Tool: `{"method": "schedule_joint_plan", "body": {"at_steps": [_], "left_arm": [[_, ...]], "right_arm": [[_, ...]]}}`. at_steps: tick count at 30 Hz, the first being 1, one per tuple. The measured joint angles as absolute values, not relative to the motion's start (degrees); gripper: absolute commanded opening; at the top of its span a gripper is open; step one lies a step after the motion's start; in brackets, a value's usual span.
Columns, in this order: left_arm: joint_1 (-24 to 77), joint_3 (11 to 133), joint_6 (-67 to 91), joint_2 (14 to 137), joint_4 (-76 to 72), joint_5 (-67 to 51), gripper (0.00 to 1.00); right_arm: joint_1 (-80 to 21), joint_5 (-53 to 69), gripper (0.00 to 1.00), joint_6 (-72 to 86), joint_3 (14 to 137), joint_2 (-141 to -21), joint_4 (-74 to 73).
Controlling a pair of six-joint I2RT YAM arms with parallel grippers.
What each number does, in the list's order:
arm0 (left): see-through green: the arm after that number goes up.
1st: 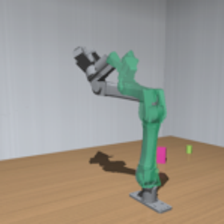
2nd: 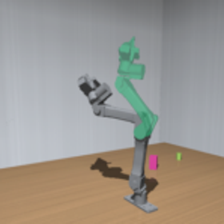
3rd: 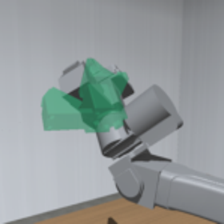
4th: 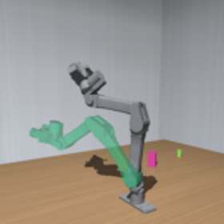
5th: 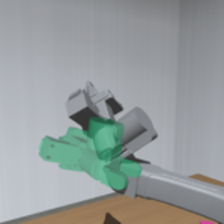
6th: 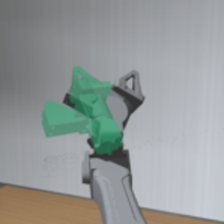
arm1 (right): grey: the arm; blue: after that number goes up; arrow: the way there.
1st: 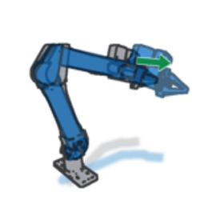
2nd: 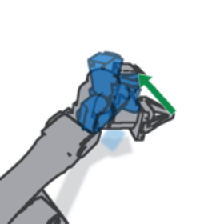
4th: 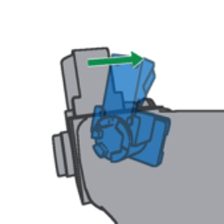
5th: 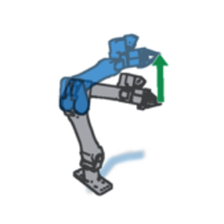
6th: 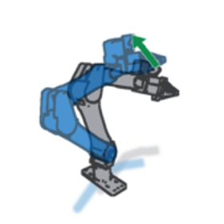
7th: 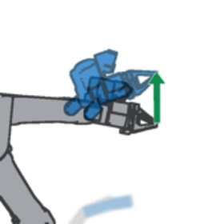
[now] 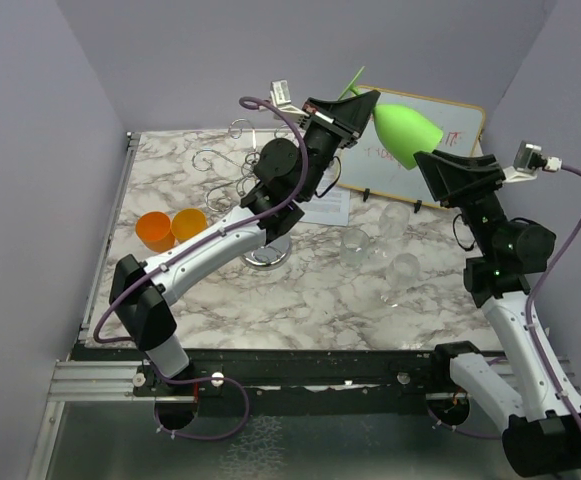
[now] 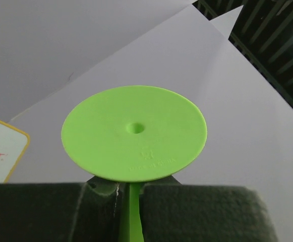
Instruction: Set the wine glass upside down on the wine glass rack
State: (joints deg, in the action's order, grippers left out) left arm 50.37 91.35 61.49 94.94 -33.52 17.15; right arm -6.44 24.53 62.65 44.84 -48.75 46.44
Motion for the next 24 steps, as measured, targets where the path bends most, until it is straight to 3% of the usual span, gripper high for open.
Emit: {"method": "schedule_joint_plan", "body": {"at_steps": [2,6,16,24], "left_arm": [[50.39,90.78,58.35,94.50,-33.54,17.04,0.00],[50.37,90.30,49.08,92.95,-33.47,15.64,0.00],[50.37,90.30,19.77,86.41,-31.38,9.04,0.00],[50.37,88.73,3.66,85.91,-29.71,-1.41,0.00]], "right_arm": [[-6.50,24.47,0.74,60.97,45.34,-47.24,41.28],[-6.55,21.58,0.80,57.17,49.04,-44.40,27.18],[-6.55,13.74,0.84,51.46,67.05,-46.00,-9.21],[-6.55,24.51,0.84,47.88,86.13,-56.42,-16.56]]}}
